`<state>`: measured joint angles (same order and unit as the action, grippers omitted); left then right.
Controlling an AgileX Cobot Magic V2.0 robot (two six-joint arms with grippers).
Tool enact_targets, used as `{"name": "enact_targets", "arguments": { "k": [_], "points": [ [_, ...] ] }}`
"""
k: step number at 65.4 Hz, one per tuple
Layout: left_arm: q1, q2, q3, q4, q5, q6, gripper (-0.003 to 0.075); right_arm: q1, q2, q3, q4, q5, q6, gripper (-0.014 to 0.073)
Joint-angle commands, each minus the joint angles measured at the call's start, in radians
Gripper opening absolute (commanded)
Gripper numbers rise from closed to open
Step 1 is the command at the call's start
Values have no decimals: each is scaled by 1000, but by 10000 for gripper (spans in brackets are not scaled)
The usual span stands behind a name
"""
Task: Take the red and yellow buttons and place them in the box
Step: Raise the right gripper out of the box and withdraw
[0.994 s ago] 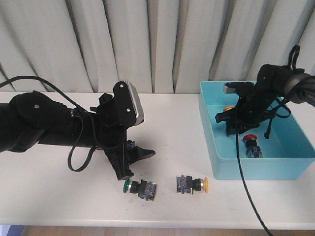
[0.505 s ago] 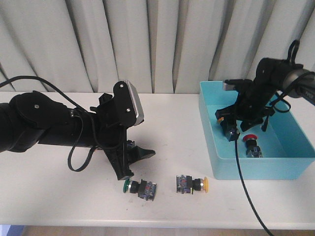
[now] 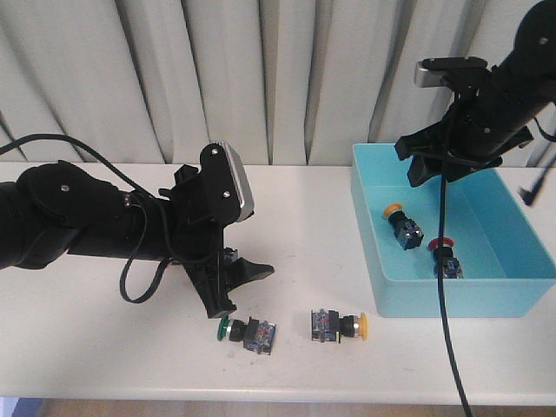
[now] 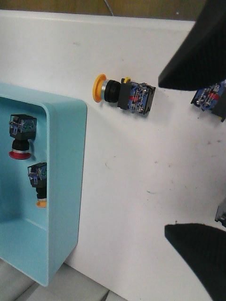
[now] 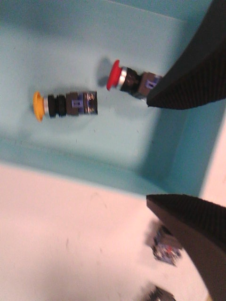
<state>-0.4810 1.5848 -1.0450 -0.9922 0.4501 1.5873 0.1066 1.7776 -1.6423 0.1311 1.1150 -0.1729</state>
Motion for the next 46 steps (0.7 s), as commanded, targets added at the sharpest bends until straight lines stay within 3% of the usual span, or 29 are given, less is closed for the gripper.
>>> {"name": "enact_targets", "arguments": {
  "k": [1,22,46],
  "points": [
    [-4,-36,-26,-33,-22,-11,570,28,-173,118,-2,-123,-1,391],
    [-4,-36,-26,-33,-2,-11,570,35,-598,633,-35,-359,-1,391],
    [-4,-36,-26,-33,48,-11,561,35,-914,953,-36,-446,-1,386]
  ]
}}
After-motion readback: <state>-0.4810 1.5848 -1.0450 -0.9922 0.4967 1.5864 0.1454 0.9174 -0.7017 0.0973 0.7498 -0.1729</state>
